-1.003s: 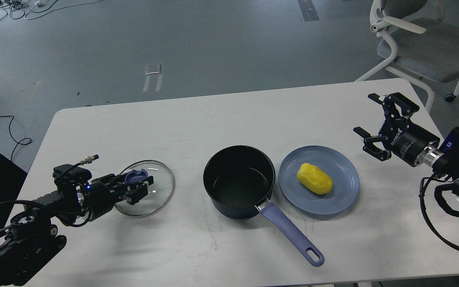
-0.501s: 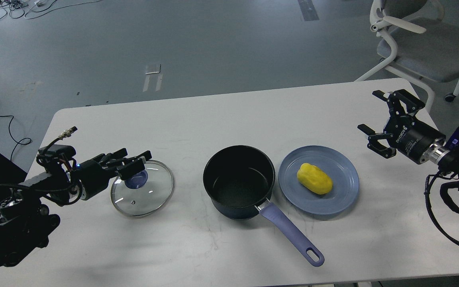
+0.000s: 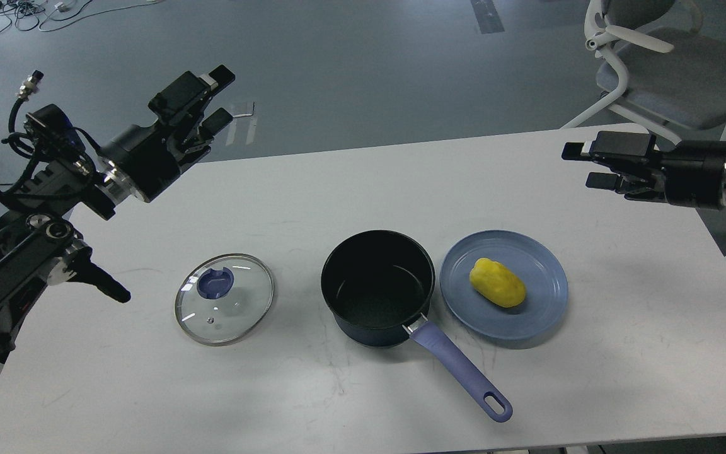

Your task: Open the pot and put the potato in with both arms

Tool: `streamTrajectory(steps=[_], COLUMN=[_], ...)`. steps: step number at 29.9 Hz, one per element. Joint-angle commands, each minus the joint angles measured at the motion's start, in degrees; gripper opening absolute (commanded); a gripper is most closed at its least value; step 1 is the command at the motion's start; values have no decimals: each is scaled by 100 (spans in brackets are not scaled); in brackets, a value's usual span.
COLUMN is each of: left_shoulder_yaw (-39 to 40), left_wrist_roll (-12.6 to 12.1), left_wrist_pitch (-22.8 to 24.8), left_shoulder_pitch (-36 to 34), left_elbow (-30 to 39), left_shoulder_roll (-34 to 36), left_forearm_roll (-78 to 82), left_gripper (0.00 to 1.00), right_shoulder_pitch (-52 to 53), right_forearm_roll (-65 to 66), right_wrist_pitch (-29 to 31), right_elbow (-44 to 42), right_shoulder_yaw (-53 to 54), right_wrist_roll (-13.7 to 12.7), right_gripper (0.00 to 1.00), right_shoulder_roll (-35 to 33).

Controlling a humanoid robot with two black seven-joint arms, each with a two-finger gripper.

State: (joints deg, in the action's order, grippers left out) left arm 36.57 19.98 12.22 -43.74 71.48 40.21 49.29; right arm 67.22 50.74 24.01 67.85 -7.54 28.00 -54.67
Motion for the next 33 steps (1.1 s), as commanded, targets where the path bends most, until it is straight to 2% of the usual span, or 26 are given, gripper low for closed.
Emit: streamTrajectory(steps=[1,7,12,17,22,26,33], left_shoulder_yaw=[17,17,34,130,166,184,184], left_wrist_roll=[-38,-47,-47,-47,-82,-108,-126], left_wrist_pitch=[17,105,105,105,105,96,105], left_shoulder_pitch=[-46,-55,-55,-46,-20,15,15], left_elbow=[67,67,111,190,314,366,419], left_shoulder_roll=[-75,-145,-180,-172,-145,-172,-163], left_forearm_roll=[1,19,28,28,28,28,28], left_gripper=[97,97,97,97,97,97,97], right_shoulder_pitch=[1088,2268,2621,2665,2656,2595,2437], right_forearm_roll=[777,1404,1413,1413,1413,1404,1334], right_wrist_pitch=[-1,-10,-19,-45,-151,-458,-581], right_elbow=[9,-26,-166,-281,-439,-614,-720], right_shoulder_yaw=[-1123,-2557,-3419,-3930,-4238,-4493,-4511], right_wrist_roll=[0,0,0,0,0,0,0], right_gripper=[100,100,100,100,100,100,100], right_shoulder_roll=[201,1105,2125,2829,3155,3497,3779])
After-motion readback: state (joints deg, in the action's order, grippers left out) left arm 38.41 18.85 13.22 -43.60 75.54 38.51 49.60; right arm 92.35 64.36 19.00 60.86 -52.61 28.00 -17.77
